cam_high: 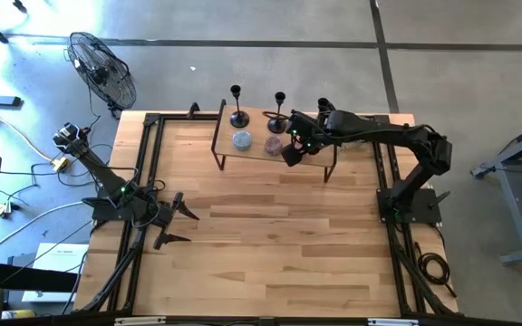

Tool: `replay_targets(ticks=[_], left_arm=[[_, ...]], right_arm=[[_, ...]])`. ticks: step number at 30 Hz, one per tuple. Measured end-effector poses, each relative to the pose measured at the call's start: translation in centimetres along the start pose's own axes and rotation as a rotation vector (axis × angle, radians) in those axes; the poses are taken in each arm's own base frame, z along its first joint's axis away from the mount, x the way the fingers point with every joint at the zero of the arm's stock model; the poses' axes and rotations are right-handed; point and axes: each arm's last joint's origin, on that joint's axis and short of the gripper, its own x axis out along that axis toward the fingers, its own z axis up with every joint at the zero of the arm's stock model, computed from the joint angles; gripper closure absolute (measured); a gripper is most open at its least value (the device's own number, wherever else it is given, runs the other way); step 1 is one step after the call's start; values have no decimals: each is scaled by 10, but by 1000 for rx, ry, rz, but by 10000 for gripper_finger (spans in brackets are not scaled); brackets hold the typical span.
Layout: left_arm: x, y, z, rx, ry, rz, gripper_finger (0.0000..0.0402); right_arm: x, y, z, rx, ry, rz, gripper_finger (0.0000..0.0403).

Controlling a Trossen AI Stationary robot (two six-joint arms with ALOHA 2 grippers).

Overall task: Pick & Place candle stick holders
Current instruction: Put the pink scented candle on the shelf

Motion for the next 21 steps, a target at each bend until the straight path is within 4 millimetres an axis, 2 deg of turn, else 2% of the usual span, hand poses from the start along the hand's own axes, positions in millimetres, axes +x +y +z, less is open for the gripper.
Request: replay_targets(ticks=[10, 21], left_arm=[[0, 0, 0, 0, 0, 0, 71], [0, 0, 0, 0, 0, 0, 71]], right_arm=[[-1, 1, 1, 2, -9, 11, 58], [-26, 5, 13, -12, -61, 35, 57]])
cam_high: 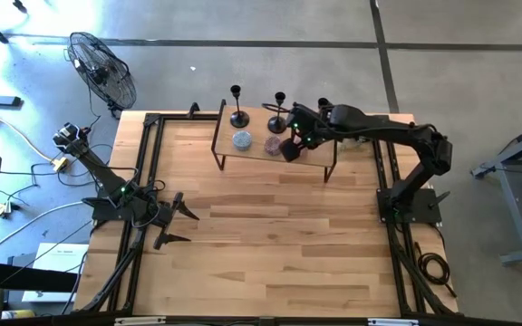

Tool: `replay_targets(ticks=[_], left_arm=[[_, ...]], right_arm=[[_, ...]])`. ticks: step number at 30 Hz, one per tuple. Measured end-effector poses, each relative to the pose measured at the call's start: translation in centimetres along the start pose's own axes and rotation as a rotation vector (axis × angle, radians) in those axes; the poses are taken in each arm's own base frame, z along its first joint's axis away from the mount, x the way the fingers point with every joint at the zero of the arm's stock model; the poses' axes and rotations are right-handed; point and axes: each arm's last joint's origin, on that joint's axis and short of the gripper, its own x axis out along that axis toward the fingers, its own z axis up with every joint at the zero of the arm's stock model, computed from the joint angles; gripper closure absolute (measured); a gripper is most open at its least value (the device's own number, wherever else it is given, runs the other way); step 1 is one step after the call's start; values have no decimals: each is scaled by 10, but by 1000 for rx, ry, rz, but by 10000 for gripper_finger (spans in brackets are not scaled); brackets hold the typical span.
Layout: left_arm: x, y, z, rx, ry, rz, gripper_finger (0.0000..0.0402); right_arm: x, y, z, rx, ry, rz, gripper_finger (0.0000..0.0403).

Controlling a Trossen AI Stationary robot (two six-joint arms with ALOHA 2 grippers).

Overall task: Pick & Place candle stick holders
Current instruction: Put the pink scented candle on the shelf, then return to Home Position

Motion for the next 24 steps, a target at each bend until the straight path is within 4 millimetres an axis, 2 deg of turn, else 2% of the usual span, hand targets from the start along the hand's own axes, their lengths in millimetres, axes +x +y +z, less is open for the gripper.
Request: replay_targets(ticks=[6, 14, 18, 24], left_arm=[[0, 0, 0, 0, 0, 0, 71], [0, 0, 0, 0, 0, 0, 71], [0, 0, 0, 0, 0, -1, 71], [0, 0, 0, 0, -1, 0, 71]], right_arm=[[-26, 0, 6, -17, 19, -9, 57], [-77, 3, 6, -62, 25, -44, 56], [-109, 6, 4, -75, 19, 14, 56], [-157, 19, -12, -138, -33, 101, 57]])
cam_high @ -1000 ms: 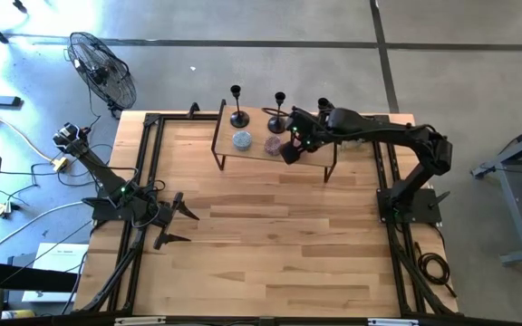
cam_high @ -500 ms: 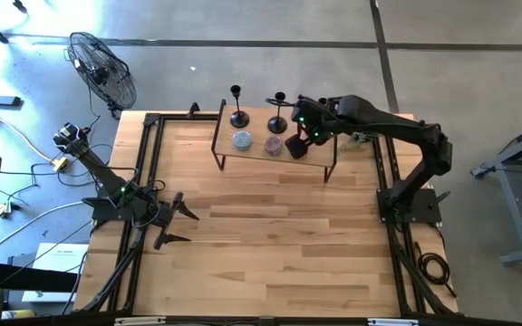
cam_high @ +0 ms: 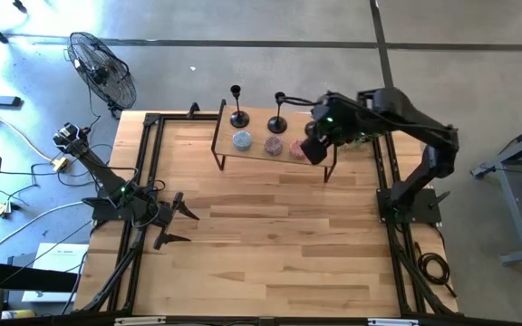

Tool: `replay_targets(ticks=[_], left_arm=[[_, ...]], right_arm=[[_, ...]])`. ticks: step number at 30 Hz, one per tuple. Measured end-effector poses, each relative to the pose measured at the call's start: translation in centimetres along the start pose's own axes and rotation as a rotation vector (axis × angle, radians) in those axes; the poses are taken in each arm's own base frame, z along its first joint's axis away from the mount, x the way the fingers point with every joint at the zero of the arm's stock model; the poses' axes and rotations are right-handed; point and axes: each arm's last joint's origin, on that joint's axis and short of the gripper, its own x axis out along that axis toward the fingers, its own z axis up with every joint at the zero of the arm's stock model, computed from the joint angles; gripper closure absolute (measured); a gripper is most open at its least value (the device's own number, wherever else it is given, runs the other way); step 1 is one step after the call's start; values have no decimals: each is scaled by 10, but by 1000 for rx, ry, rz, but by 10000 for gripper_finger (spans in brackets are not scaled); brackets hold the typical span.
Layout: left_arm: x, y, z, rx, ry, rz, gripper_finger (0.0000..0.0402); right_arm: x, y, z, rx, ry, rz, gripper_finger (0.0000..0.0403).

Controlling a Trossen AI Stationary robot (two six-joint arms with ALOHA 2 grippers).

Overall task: Pick & Place candle stick holders
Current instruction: Return to Home Position

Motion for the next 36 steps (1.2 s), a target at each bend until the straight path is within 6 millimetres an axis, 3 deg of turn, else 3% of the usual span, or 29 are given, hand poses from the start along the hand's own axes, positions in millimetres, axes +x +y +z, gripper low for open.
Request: replay_targets(ticks=[6, 12, 17, 24, 31, 34, 36], left_arm=[[0, 0, 0, 1, 1, 6, 71], [0, 0, 1, 54, -9, 7, 71], [0, 0, 2, 28, -19, 8, 71], [0, 3, 5, 36, -67, 122, 71], [-2, 8, 12, -6, -152, 332, 73], [-4, 8, 18, 12, -187, 368, 94], [-5, 8, 27, 27, -205, 370, 126]], right_arm=[[-26, 20, -25, -125, -18, 108, 57], [-31, 36, -48, -275, -13, 137, 60], [-25, 47, -63, -384, 16, 130, 88], [-4, 69, -84, -595, 28, 166, 174], [20, 89, -104, -728, 29, 230, 313], [28, 92, -114, -773, 33, 241, 382], [31, 92, -120, -788, 16, 264, 393]])
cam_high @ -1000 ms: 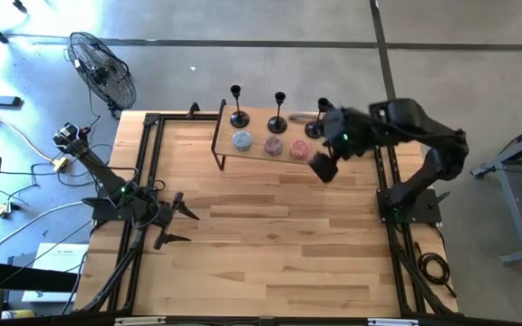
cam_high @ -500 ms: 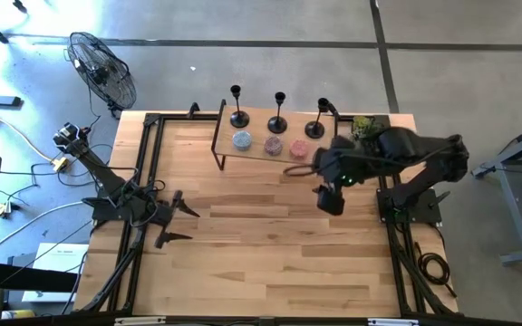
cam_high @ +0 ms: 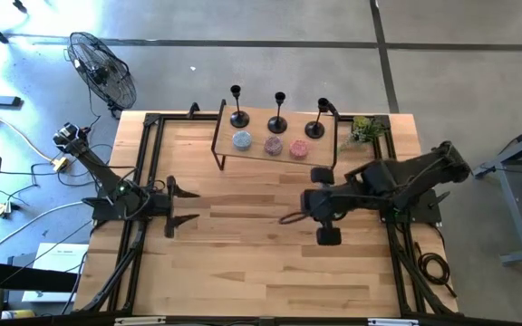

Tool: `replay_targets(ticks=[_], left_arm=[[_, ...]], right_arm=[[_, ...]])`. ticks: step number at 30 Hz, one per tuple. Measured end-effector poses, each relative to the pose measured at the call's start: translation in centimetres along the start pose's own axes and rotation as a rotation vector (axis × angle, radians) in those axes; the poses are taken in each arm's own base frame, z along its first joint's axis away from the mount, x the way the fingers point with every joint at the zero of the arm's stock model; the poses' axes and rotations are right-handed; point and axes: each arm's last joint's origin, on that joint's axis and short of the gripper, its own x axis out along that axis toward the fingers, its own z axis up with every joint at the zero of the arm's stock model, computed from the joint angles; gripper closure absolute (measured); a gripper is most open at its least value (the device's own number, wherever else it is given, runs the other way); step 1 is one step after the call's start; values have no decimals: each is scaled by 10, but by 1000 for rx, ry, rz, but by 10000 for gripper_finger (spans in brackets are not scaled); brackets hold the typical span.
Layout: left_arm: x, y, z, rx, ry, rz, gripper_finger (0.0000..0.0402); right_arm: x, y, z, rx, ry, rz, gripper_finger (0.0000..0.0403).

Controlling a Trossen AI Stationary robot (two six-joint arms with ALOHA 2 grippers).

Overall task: Pick & Place candle stick holders
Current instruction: Return to Home Position

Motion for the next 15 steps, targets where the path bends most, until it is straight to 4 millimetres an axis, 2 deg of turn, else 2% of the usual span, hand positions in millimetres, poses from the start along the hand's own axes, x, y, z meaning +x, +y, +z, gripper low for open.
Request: replay_targets(ticks=[4, 8, 9, 15], left_arm=[[-1, 0, 20, 56, -34, 6, 229], [-2, 3, 35, 167, -11, 79, 365], [-3, 4, 38, 191, 4, 103, 382], [-12, 15, 57, 211, 53, 154, 394]], right_arm=[[-3, 3, -14, -9, -79, 36, 376], [-11, -1, -41, -17, -151, 45, 397], [-14, -3, -49, -13, -181, 46, 399], [-28, -18, -107, 40, -436, 125, 401]])
